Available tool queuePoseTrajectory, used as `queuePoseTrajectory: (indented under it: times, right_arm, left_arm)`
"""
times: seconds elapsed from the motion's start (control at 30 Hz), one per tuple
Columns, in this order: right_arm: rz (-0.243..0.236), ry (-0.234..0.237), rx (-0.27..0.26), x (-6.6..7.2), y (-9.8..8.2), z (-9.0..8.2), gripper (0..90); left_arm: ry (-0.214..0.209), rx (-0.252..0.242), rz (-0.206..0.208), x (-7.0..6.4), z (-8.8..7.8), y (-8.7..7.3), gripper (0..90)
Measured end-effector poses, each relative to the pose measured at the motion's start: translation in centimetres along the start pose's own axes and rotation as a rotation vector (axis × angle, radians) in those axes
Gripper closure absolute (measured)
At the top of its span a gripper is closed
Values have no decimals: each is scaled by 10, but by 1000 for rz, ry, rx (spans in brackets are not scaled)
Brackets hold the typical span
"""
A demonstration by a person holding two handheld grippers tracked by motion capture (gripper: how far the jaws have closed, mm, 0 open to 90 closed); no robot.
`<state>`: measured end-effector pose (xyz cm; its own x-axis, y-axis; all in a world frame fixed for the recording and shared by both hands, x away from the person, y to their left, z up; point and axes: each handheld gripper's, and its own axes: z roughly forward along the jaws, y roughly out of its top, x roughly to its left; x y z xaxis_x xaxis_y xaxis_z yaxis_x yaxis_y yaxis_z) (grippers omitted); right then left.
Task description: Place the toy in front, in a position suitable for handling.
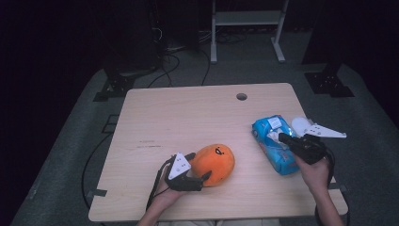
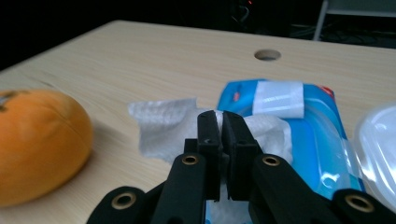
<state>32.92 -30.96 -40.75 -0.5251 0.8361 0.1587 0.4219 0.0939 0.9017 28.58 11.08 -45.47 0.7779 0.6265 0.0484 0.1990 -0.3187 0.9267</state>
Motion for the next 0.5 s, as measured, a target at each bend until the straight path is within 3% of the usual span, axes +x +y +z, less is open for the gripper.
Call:
queuePoseTrajectory:
  times: [0.1,0.17,0.2,0.5]
  right_arm:
    - [14,63,-31,7,6,-3,860]
    - [-2,104,-46,16,10,-3,860]
    - [-2,104,-46,16,10,-3,860]
    - [-125,384,-54,96,28,4,860]
  left_arm:
    - [-2,-2,3,1,0,0,145]
    - [-7,-1,8,2,-1,0,156]
    - [-7,-1,8,2,-1,0,156]
    - [-11,-9,16,6,1,-2,156]
